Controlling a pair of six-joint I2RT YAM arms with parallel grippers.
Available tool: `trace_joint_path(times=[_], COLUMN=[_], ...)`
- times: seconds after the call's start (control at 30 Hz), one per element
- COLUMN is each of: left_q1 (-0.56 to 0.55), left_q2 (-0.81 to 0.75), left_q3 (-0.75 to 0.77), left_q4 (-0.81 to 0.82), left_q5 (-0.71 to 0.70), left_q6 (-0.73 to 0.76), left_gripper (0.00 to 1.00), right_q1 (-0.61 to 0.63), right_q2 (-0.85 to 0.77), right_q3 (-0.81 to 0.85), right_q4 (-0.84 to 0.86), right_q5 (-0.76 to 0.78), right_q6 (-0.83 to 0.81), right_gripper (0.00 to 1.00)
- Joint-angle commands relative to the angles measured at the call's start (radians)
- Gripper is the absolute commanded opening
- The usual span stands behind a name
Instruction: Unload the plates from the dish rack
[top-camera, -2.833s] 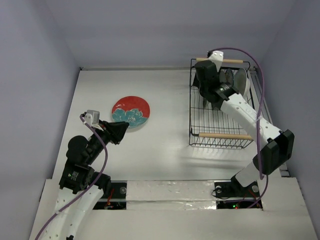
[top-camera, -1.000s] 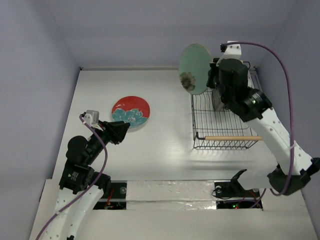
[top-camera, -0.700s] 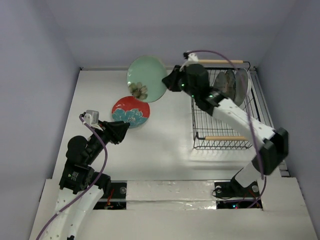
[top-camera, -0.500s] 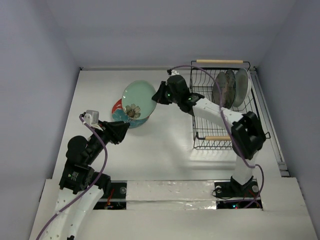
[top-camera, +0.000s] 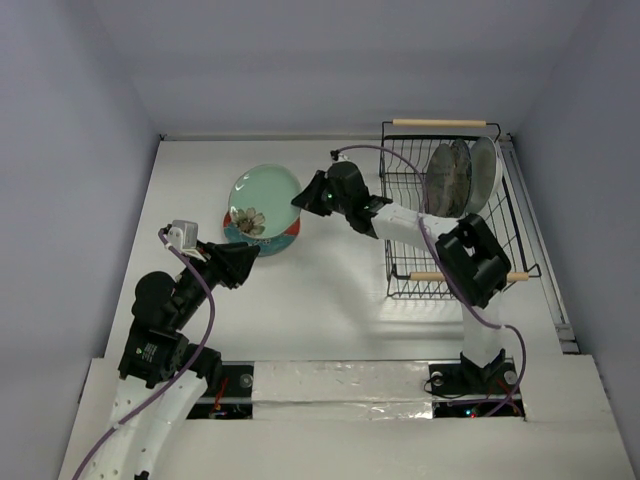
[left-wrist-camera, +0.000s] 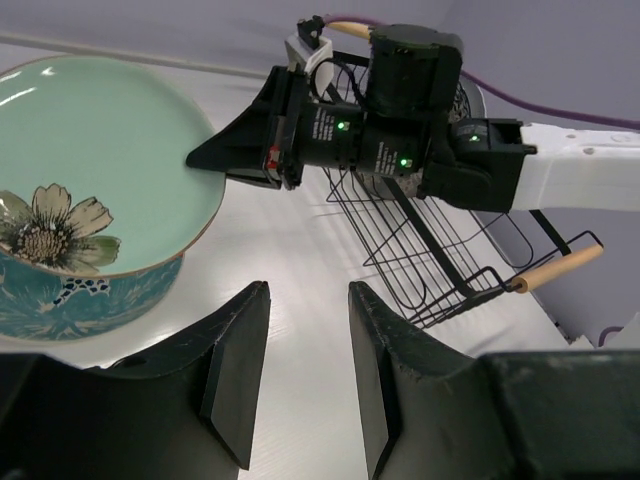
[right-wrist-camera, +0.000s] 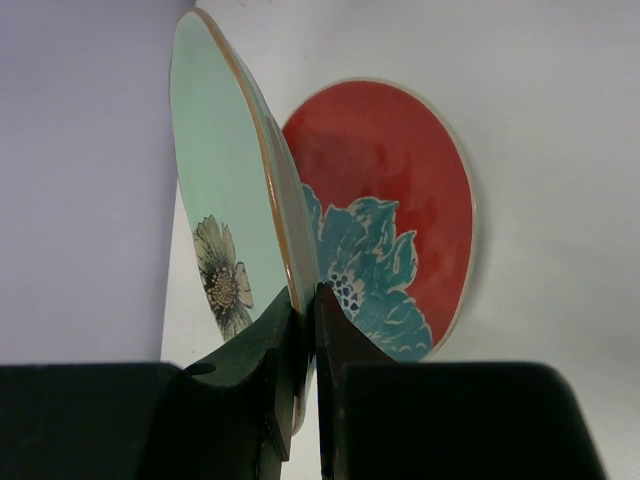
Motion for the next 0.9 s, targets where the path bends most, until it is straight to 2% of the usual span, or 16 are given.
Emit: trace_joint_path(times=[0.0, 0.33, 0.47, 0.6, 0.67, 0.83, 0.87], left_q1=[0.015, 0.015, 0.015, 0.015, 0.015, 0.015, 0.015], left_q2=[-0.003, -0.001, -0.001, -0.004, -0.004, -0.007, -0.009], left_q3=[0.013, 0.010, 0.010, 0.010, 0.012, 0.010, 0.010], left_q4=[0.044, 0.047, 0.047, 0.047, 0.048, 0.047, 0.048], left_q5=[0.016, 0.022, 0.022, 0.022, 0.022, 0.022, 0.022], left_q6=[0.004, 0.003, 0.004, 0.003, 0.004, 0.003, 0.003], left_gripper=[0.35, 0.35, 0.35, 0.35, 0.35, 0.35, 0.35], right_q1=[0.020, 0.039, 0.039, 0.048, 0.057, 0.066, 0.066], right_q2=[0.008, 0.074, 0.091, 0.100, 0.100, 0.085, 0.074], right_q3=[0.015, 0.032, 0.025, 0.028, 0.038, 0.053, 0.051], right_q4=[0.190, 0.182, 0.167, 0.133, 0.089, -0.036, -0.052], right_q5=[-0.034, -0.049, -0.052, -0.048, -0.034, 0.027, 0.052], right_q6=[0.066, 0.095, 0.096, 0.080, 0.055, -0.018, -0.028], right_gripper=[0.00, 0.02, 0.12, 0.27, 0.35, 0.44, 0.49])
